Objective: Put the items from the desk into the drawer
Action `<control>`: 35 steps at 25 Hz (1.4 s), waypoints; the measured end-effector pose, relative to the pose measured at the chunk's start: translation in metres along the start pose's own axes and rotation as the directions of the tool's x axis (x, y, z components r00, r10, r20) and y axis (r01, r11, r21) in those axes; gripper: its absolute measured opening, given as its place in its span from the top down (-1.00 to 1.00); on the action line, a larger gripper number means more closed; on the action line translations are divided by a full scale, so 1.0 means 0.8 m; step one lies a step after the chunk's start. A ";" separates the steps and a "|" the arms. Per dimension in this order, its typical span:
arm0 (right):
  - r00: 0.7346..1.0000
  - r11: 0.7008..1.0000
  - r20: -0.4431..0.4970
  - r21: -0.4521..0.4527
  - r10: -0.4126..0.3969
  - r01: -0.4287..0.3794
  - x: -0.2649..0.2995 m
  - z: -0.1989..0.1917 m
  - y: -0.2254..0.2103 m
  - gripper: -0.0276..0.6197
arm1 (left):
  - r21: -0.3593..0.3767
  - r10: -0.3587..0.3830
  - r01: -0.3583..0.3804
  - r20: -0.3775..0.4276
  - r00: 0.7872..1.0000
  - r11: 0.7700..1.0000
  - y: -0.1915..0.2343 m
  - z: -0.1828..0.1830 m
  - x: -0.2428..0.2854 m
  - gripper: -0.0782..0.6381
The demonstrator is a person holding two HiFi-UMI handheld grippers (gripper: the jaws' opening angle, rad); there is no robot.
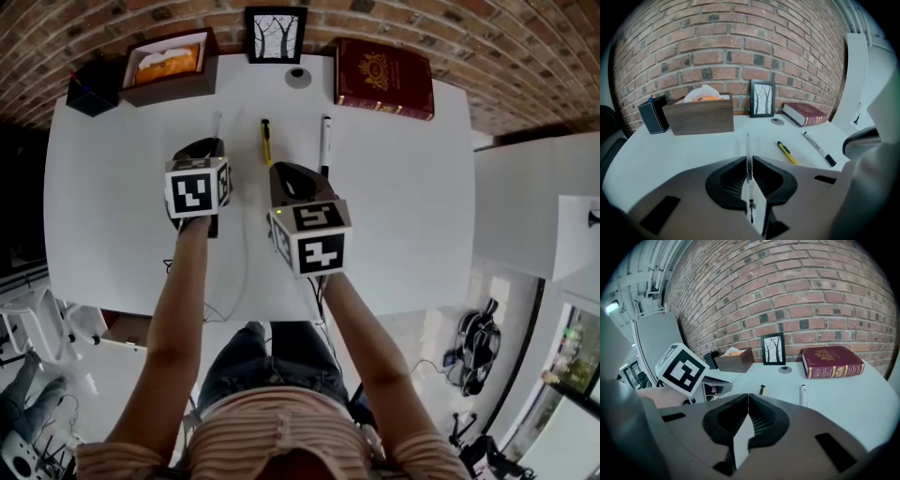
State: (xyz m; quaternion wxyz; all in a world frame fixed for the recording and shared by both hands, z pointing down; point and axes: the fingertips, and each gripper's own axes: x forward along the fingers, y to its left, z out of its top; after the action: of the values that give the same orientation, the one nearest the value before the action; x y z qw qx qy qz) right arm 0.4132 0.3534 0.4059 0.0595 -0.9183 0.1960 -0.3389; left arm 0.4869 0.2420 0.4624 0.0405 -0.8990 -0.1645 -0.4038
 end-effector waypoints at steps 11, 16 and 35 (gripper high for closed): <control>0.999 0.998 0.026 -0.040 0.044 -0.042 -0.006 0.022 0.024 0.86 | -0.095 0.039 -0.018 0.223 0.974 0.995 0.021 0.057 -0.069 0.65; 0.996 0.993 0.032 -0.081 0.085 -0.082 0.001 0.036 0.045 0.86 | -0.137 0.060 -0.022 0.283 0.957 0.990 0.037 0.069 -0.100 0.65; 0.955 0.931 0.064 -0.248 0.291 -0.267 0.012 0.089 0.199 0.86 | -0.308 0.313 -0.180 0.468 0.827 0.934 0.157 0.061 -0.280 0.65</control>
State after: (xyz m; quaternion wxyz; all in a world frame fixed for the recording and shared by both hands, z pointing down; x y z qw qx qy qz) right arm 0.4151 0.2019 0.3189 0.0068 -0.8974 0.3602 -0.2548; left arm 0.4238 0.0751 0.2720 -0.0661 -0.9848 0.0016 -0.1606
